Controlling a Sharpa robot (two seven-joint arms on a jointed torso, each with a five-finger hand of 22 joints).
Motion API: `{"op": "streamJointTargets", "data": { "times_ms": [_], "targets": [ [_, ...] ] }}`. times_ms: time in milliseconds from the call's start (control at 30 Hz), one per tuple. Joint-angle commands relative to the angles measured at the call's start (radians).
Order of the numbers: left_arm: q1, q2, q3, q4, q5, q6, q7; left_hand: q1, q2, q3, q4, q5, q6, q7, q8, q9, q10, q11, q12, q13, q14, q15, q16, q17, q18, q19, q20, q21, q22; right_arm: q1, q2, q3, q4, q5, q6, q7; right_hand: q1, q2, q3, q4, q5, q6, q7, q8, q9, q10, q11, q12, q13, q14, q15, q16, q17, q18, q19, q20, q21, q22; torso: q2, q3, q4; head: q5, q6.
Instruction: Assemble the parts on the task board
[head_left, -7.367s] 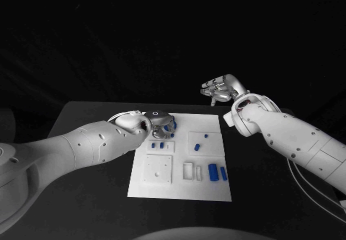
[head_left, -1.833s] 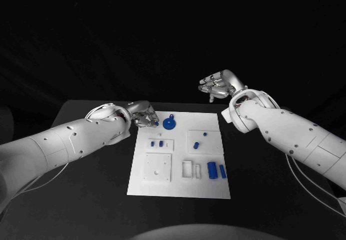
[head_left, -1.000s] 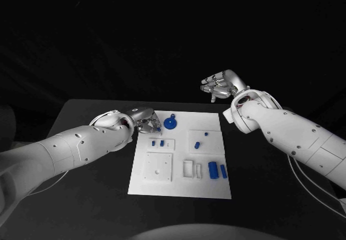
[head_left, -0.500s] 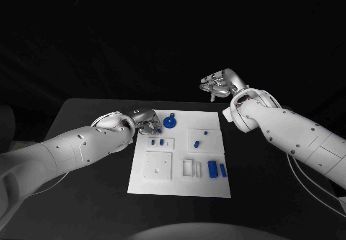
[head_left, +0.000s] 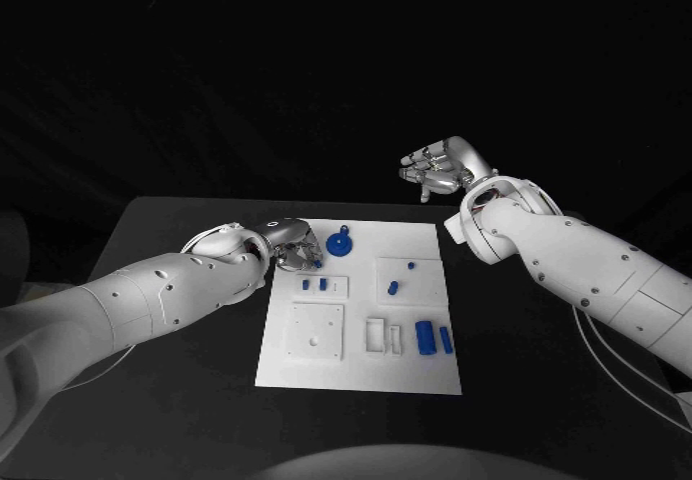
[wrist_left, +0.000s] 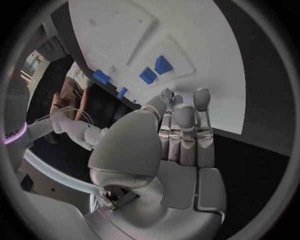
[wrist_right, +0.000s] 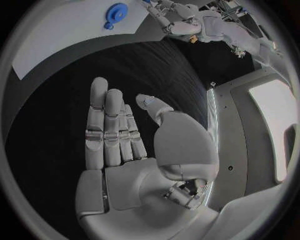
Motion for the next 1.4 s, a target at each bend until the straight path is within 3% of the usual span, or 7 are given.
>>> {"op": "streamJointTargets", "data": {
  "times_ms": [33, 1067, 1400],
  "targets": [
    [0.000, 0.004, 0.000, 0.001, -0.006, 0.018, -0.002, 0.001, -0.008, 0.002, 0.000, 0.003, 0.002, 0.001, 0.005, 0.002, -0.008, 0.003, -0.004, 0.000, -0.003, -0.003, -0.005, 0.000, 0.008, -0.004, 0.002, -0.004, 0.019, 0.000, 0.001, 0.000, 0.001, -0.008, 0.000, 0.004, -0.002, -0.008, 0.001, -0.002, 0.003, 0.001, 0.003, -0.001, 0.001, -0.002, 0.000, -0.006, -0.001, 0.006, 0.001, 0.004, 0.001, 0.010, 0.012, 0.000, -0.003, 0.001, 0.000, 0.0000, 0.0001, 0.000, 0.000],
    [-0.003, 0.025, -0.010, -0.014, -0.043, 0.048, -0.034, -0.003, -0.009, 0.005, -0.005, 0.001, 0.004, 0.000, 0.006, 0.002, -0.008, 0.002, -0.004, 0.000, -0.003, -0.003, -0.006, -0.001, 0.009, -0.007, 0.003, 0.000, 0.019, 0.000, -0.001, 0.000, 0.001, -0.008, 0.001, 0.004, -0.005, -0.007, 0.002, -0.002, 0.004, 0.002, 0.003, -0.001, 0.001, -0.002, 0.000, -0.006, -0.001, 0.006, 0.001, 0.005, 0.000, 0.010, 0.015, 0.000, -0.007, 0.005, 0.000, -0.0001, -0.0002, -0.003, -0.004],
    [-0.004, 0.020, -0.012, -0.010, -0.051, 0.045, -0.032, -0.001, -0.001, -0.009, -0.014, 0.001, 0.036, -0.007, 0.006, 0.004, 0.008, -0.005, -0.004, 0.001, -0.002, -0.008, -0.007, -0.001, 0.005, -0.009, -0.001, 0.002, 0.019, 0.000, -0.002, 0.000, 0.002, -0.008, 0.001, 0.001, -0.007, -0.007, 0.001, 0.000, 0.003, 0.002, 0.003, -0.001, 0.001, -0.002, 0.000, -0.006, -0.001, 0.007, 0.001, 0.005, 0.000, 0.010, 0.015, 0.000, -0.009, 0.006, 0.000, -0.0007, 0.0003, -0.005, -0.004]
  ]
}}
